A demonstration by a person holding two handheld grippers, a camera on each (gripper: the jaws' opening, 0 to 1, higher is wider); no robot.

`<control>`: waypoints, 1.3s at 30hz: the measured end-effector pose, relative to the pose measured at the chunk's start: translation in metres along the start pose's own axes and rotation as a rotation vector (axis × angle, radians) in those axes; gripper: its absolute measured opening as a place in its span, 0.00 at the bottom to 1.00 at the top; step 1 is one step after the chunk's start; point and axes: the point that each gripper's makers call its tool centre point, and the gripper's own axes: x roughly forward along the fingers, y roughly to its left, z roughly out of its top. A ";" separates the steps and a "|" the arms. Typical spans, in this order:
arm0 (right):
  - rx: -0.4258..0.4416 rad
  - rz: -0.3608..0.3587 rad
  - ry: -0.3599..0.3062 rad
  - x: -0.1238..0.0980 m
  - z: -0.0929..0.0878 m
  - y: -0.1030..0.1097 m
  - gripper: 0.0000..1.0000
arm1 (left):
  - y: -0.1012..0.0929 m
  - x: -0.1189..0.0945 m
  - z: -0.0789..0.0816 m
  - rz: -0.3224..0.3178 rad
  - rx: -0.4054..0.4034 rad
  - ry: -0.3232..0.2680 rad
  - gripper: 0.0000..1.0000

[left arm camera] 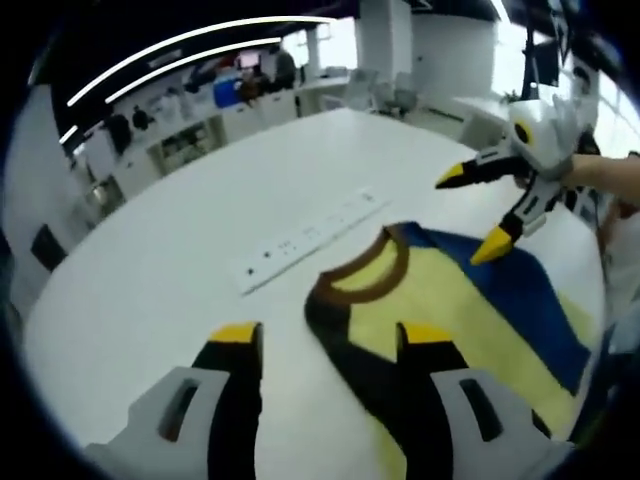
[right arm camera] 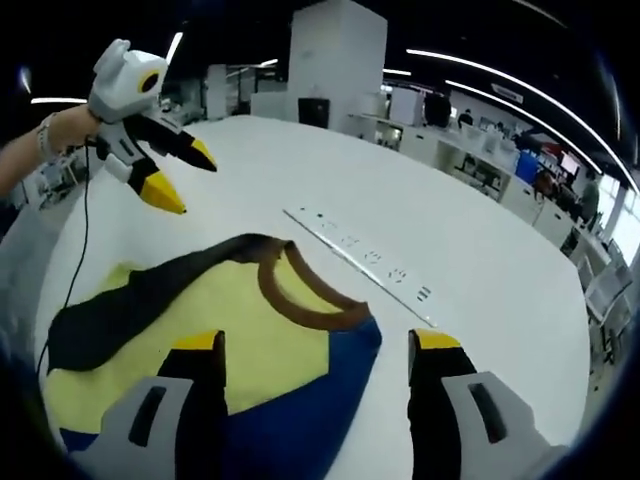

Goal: Fold the garment on the visible template until the final outline fits inside the template.

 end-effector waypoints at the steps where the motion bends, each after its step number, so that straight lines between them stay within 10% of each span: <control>1: 0.003 -0.001 -0.005 -0.002 0.001 0.001 0.77 | -0.002 -0.002 -0.001 0.003 0.005 0.003 0.53; 18: 0.032 0.035 -0.004 -0.039 0.001 0.034 0.98 | -0.027 -0.035 -0.016 -0.044 0.009 0.008 0.75; 39: -0.027 -0.014 -0.036 -0.089 0.002 0.068 1.00 | -0.059 -0.081 -0.036 -0.055 0.012 0.001 0.95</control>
